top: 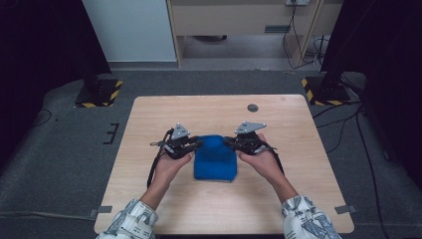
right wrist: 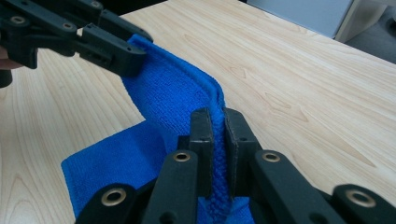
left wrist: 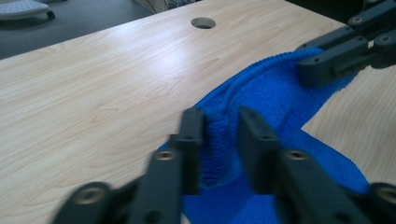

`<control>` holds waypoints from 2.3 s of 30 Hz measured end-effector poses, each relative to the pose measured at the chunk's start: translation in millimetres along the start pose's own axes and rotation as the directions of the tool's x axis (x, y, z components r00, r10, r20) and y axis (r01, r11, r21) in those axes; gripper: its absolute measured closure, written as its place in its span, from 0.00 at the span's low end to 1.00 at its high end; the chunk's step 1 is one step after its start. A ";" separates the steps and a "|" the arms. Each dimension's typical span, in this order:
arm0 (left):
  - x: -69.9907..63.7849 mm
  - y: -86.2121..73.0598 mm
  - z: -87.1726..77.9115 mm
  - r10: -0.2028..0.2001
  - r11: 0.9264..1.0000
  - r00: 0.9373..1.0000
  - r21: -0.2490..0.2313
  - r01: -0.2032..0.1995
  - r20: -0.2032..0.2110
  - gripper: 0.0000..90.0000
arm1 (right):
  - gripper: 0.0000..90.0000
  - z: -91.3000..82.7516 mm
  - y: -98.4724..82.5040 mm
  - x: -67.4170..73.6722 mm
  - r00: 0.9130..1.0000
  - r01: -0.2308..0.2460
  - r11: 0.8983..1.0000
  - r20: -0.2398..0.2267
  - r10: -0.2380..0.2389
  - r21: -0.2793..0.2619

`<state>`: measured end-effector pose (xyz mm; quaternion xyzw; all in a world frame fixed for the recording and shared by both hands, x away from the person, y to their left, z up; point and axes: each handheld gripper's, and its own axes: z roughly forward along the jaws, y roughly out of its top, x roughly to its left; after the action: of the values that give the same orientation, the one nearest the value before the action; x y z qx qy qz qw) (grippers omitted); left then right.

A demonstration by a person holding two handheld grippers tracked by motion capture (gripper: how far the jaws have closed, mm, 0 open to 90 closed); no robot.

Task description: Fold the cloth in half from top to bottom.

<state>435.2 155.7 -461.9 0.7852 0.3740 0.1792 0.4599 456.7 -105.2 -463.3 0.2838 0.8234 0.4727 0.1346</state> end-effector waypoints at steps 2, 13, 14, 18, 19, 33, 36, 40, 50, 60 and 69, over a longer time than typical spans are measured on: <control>0.7 -1.2 -0.7 -0.010 1.000 1.000 -0.014 0.010 -0.003 0.50 | 0.93 1.4 0.1 1.1 1.000 0.000 1.000 -0.002 0.000 0.001; 7.2 -4.8 -4.4 -0.080 0.996 0.997 -0.040 0.081 0.021 0.18 | 0.93 6.8 0.1 4.4 1.000 -0.003 1.000 -0.012 0.003 0.014; 7.3 -5.0 -4.2 -0.085 0.996 0.996 -0.037 0.086 0.022 0.16 | 0.93 6.9 0.1 4.6 1.000 -0.002 1.000 -0.014 0.002 0.015; 8.1 -6.0 -3.6 -0.092 0.995 0.996 -0.029 0.093 0.020 0.12 | 0.93 7.1 0.2 5.6 1.000 -0.001 1.000 -0.018 0.001 0.018; 8.5 -6.0 -4.0 -0.093 0.995 0.995 -0.028 0.094 0.022 0.11 | 0.93 7.1 0.1 6.1 1.000 -0.003 1.000 -0.018 0.003 0.016; 24.5 -11.4 -17.5 -0.131 0.990 0.991 -0.053 0.131 0.001 0.08 | 0.93 1.9 -3.1 12.9 0.999 0.006 1.000 -0.032 -0.005 0.010; 29.8 -13.0 -19.8 -0.144 0.988 0.990 -0.061 0.142 -0.014 0.08 | 0.93 0.8 -3.8 15.2 0.999 0.009 1.000 -0.033 -0.009 0.008; 35.7 -17.7 -19.8 -0.161 0.986 0.987 -0.057 0.159 -0.029 0.08 | 0.93 -0.7 -6.3 18.0 0.999 0.013 1.000 -0.040 -0.013 0.006; 40.3 -28.4 -12.2 -0.162 0.987 0.985 -0.018 0.161 -0.054 0.08 | 0.91 -5.9 -19.1 25.7 0.998 0.036 0.999 -0.051 -0.035 0.023; 40.2 -34.7 -6.9 -0.153 0.988 0.986 0.008 0.154 -0.071 0.08 | 0.90 -9.4 -40.7 32.4 0.997 0.040 0.998 -0.067 -0.036 0.056; 40.2 -38.1 -4.8 -0.141 0.989 0.987 0.024 0.143 -0.071 0.08 | 0.82 -8.3 -55.3 36.1 0.997 0.028 0.996 -0.075 -0.021 0.087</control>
<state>442.5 200.1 -494.6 0.7563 0.4474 0.1675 0.4470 404.9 -111.3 -504.6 0.2618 0.8513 0.4442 0.0973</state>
